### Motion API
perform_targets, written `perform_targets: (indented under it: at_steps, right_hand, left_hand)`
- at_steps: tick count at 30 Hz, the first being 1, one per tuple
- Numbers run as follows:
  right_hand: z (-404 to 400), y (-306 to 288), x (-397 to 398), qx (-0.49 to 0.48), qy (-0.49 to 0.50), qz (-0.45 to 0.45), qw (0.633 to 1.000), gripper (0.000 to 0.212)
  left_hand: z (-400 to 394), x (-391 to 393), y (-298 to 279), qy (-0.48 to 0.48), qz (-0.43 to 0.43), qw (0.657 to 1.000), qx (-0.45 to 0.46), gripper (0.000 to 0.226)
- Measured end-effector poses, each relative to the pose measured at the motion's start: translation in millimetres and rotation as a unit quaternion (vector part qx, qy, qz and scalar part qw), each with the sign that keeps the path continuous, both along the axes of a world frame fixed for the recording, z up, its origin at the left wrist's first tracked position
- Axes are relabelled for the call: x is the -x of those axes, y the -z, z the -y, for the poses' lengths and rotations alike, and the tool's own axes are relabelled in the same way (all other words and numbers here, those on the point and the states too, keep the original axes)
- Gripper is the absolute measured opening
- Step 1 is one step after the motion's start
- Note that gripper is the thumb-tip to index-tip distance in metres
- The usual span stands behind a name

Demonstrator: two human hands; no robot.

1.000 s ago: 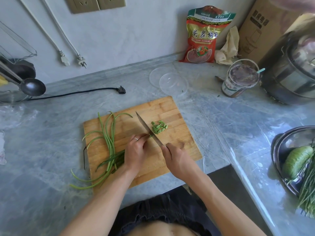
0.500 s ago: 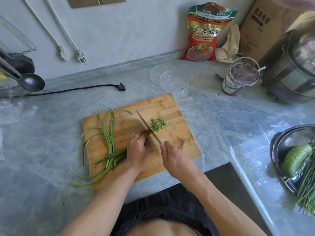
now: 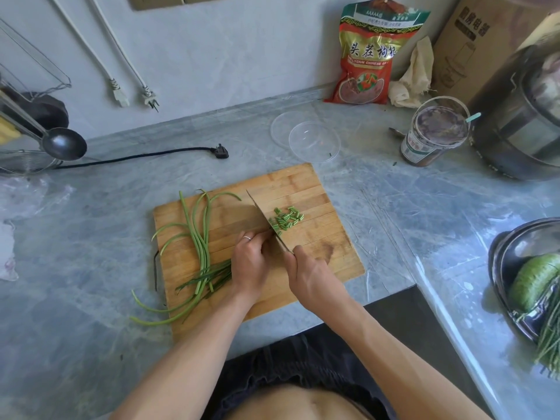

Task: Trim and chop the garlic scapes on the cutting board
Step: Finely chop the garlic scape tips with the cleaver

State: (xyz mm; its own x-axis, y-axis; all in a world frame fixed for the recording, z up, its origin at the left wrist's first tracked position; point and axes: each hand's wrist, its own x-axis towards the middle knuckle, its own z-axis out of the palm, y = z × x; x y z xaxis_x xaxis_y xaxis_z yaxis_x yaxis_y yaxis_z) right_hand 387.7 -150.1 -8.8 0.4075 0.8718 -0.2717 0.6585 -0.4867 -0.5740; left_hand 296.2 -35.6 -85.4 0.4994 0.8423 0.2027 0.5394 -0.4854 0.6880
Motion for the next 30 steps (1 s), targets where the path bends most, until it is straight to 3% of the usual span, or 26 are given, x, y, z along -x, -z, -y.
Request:
perform_targets:
  at_steps: [7,15,18,23,30]
  right_hand:
    - [-1,-6,-1,-0.01,0.047,-0.041,0.998,0.036]
    - [-9,-11,-14,0.007,0.08,-0.051,0.995,0.038]
    - [-12,-11,-22,0.006,0.076,-0.056,0.996,0.037]
    - [-5,-15,-20,-0.015,0.052,-0.068,0.996,0.04]
    - [9,-13,-13,-0.029,0.013,-0.059,0.998,0.038]
  left_hand:
    - [1,3,-1,-0.015,0.041,0.999,0.005,0.025]
    - [1,9,0,0.025,-0.003,0.999,-0.035,0.02]
    - [-1,13,2,0.05,-0.033,0.995,-0.077,0.027]
    - [-4,16,0,0.053,-0.027,0.997,-0.041,0.044]
    - [-1,15,3,0.034,0.008,0.999,-0.041,0.04]
